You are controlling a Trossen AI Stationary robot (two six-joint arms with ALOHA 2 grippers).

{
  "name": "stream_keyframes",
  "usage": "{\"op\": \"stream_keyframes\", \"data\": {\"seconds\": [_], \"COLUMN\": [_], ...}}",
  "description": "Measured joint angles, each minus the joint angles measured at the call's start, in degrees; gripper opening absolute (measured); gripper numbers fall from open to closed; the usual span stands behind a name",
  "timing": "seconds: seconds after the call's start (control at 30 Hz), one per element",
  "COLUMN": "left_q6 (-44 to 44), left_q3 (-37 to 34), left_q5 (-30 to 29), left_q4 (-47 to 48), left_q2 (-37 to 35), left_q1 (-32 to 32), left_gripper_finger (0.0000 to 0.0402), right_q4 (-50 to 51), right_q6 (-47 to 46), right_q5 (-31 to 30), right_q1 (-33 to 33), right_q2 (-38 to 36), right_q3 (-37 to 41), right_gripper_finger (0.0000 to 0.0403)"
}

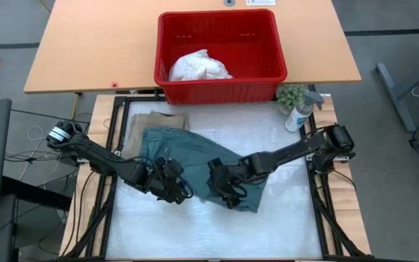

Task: Fold Laundry from Bin
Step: Fold the blue pants in the red bin

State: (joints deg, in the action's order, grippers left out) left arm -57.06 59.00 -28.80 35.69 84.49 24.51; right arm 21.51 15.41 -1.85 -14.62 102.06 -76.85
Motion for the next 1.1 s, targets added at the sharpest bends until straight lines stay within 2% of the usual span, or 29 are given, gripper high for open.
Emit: {"op": "stream_keyframes", "data": {"seconds": [0.17, 0.3, 0.43, 0.53, 0.63, 0.73, 0.93, 1.0, 1.1], "left_q6": [-0.21, -1.11, -1.11, -1.35, -1.31, -1.29, -1.27, -1.09, -1.11], "left_q3": [0.03, 0.01, 0.03, 0.03, 0.03, 0.03, 0.03, 0.03, 0.03], "left_q5": [0.03, -0.19, -0.31, -0.11, -0.18, -0.19, -0.47, -0.43, -0.44], "left_q4": [0.2, 1.37, 2.27, 2.73, 2.96, 3.41, 3.44, 3.47, 3.49], "left_q2": [0.0, 0.02, 0.02, 0.02, 0.02, 0.02, 0.0, 0.0, 0.0], "left_q1": [0.26, 0.4, 0.44, 0.56, 0.61, 0.61, 0.61, 0.61, 0.61], "left_gripper_finger": [0.02, 0.02, 0.02, 0.02, 0.02, 0.02, 0.02, 0.02, 0.02], "right_q4": [-4.61, -3.82, -1.58, 4.92, 8.68, 8.85, 11.3, 11.99, 13.47], "right_q6": [1.26, 2.75, 3.61, 3.79, 4.05, 3.85, 3.5, 3.17, 2.44], "right_q5": [-0.09, 0.2, -0.23, -1.47, -1.49, -2.22, -6.07, -6.97, -9.72], "right_q1": [0.33, 0.24, -0.11, -0.17, -0.15, 0.03, 0.47, 0.8, 1.45], "right_q2": [4.23, 8.79, 13.25, 16.0, 16.54, 15.87, 13.89, 13.53, 13.44], "right_q3": [-0.51, -3.16, -7.13, -10.44, -12.17, -12.29, -12.2, -12.29, -13.16], "right_gripper_finger": [0.0265, 0.0265, 0.0265, 0.0255, 0.0226, 0.0178, 0.0035, 0.0022, 0.0029]}}
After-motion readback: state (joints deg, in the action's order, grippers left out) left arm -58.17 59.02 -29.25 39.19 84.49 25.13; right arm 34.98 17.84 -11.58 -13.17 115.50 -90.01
